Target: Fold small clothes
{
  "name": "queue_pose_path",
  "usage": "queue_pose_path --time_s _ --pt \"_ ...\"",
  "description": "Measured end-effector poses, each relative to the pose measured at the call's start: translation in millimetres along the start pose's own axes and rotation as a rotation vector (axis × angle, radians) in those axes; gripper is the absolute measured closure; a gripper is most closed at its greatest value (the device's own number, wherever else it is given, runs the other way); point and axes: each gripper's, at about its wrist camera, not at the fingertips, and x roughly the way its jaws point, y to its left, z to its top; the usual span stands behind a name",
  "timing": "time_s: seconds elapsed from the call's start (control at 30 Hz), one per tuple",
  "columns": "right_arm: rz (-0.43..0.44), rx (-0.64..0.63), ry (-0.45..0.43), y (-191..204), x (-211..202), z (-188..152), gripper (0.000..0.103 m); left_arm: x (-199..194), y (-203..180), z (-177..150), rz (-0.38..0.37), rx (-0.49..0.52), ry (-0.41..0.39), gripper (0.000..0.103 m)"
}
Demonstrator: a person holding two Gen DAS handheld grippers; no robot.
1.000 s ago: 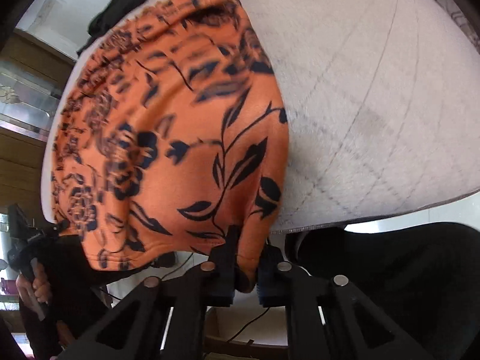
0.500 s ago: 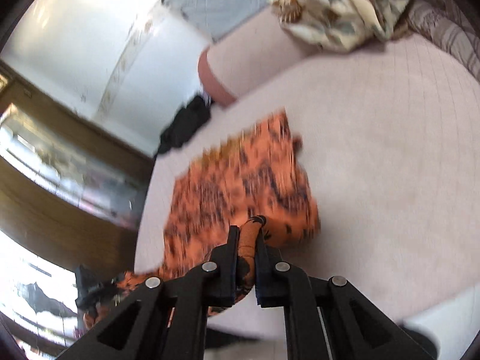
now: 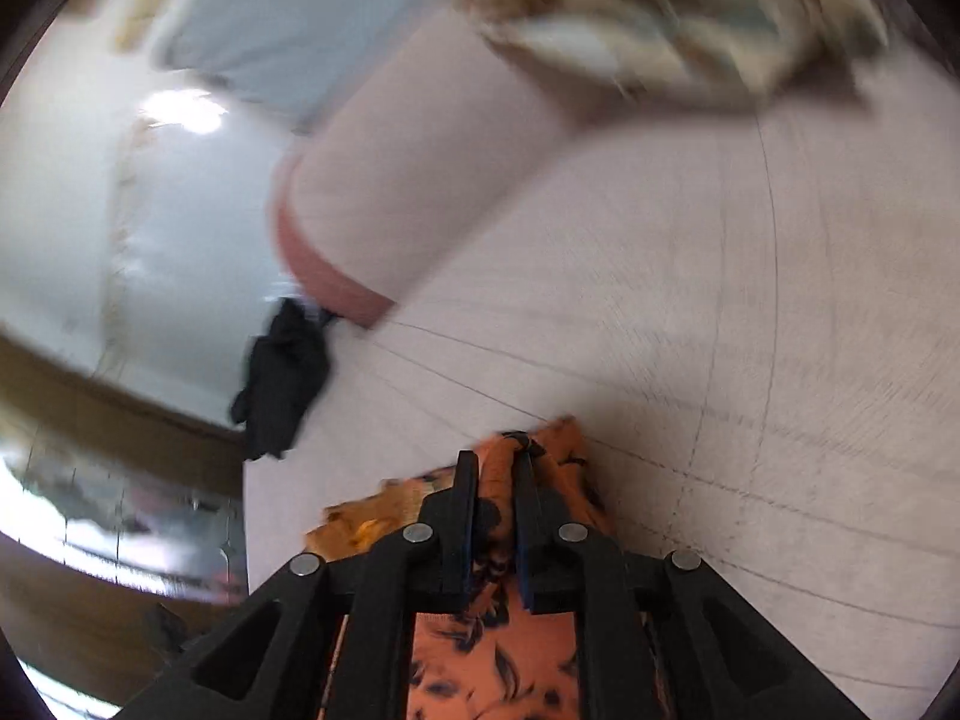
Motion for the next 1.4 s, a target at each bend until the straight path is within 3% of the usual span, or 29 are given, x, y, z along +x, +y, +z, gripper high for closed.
queue_pose_path --time_s 0.07,0.13,0.2,0.27,0.3,0.33,0.37,0.4,0.43,0.5,0.57,0.63,0.7,0.77,0.83,0.97,1.13,1.23,1.3,1.4 --pt "-0.041 0.052 0.038 -19.0 19.7 -1.7 0.088 0.9 12.0 -8.1 -0.065 -0.05 -0.048 0.088" --pt "-0.014 0.067 0.039 -34.6 21.7 -5.2 0.088 -12.0 18.4 -12.8 -0.157 -0.084 -0.116 0.082" --pt "0.028 0.075 -0.011 -44.5 5.4 -8.3 0.088 -42.1 24.5 -18.0 -0.23 -0.102 -0.25 0.066" --pt "0.044 0.075 -0.101 -51.4 -22.2 -10.4 0.088 -76.6 28.3 -24.9 -0.243 -0.111 -0.403 0.039" --pt "0.049 0.074 -0.145 -54.5 -37.9 -11.0 0.084 -92.2 28.8 -29.5 -0.228 -0.119 -0.461 0.035" --pt "0.039 0.074 -0.187 -55.8 -52.8 -11.7 0.07 -101.8 28.0 -33.1 -0.207 -0.124 -0.483 0.033" --pt "0.014 0.068 -0.217 -54.0 -64.6 -13.9 0.058 -112.8 23.5 -40.1 -0.177 -0.116 -0.482 0.033" --pt "-0.016 0.031 -0.24 -45.0 -78.5 -20.4 0.035 -116.8 18.9 -46.1 -0.176 -0.095 -0.464 0.033" --pt "-0.016 -0.019 -0.248 -34.7 -84.7 -27.2 0.034 -118.4 13.5 -53.8 -0.178 -0.072 -0.444 0.033" --pt "-0.017 -0.173 -0.18 1.3 -82.0 -48.7 0.034 -111.4 -5.0 -80.5 -0.11 -0.019 -0.396 0.033" --pt "-0.058 -0.307 -0.045 39.4 -57.4 -79.7 0.034 -100.4 -18.5 -100.2 -0.035 0.047 -0.336 0.033" --pt "-0.068 -0.412 0.065 70.9 -30.1 -116.2 0.042 -77.1 -35.1 -122.4 0.003 0.128 -0.227 0.033" --pt "-0.065 -0.498 0.157 98.7 -1.9 -152.9 0.057 -64.5 -38.0 -136.5 0.026 0.175 -0.186 0.033" --pt "-0.061 -0.537 0.248 122.9 33.3 -183.4 0.061 -50.6 -37.6 -143.9 0.086 0.212 -0.173 0.033" --pt "-0.111 -0.573 0.275 135.2 61.5 -198.8 0.063 -40.8 -31.5 -145.4 0.151 0.238 -0.171 0.033" --pt "-0.162 -0.56 0.236 162.2 104.5 -181.0 0.063 -44.0 -18.3 -136.2 0.125 0.211 -0.166 0.033" --pt "-0.243 -0.484 0.118 186.4 146.3 -119.0 0.063 -48.4 -4.3 -121.8 0.126 0.179 -0.168 0.033" --pt "-0.217 -0.409 0.0 188.1 133.3 -96.5 0.063 -49.1 -1.1 -116.7 0.124 0.149 -0.175 0.033" --pt "-0.204 -0.428 -0.03 190.5 122.8 -104.6 0.063 -55.7 1.4 -115.6 0.12 0.135 -0.18 0.033" --pt "-0.262 -0.477 -0.061 171.9 98.3 -109.9 0.063 -62.7 3.5 -117.7 0.128 0.12 -0.199 0.033"
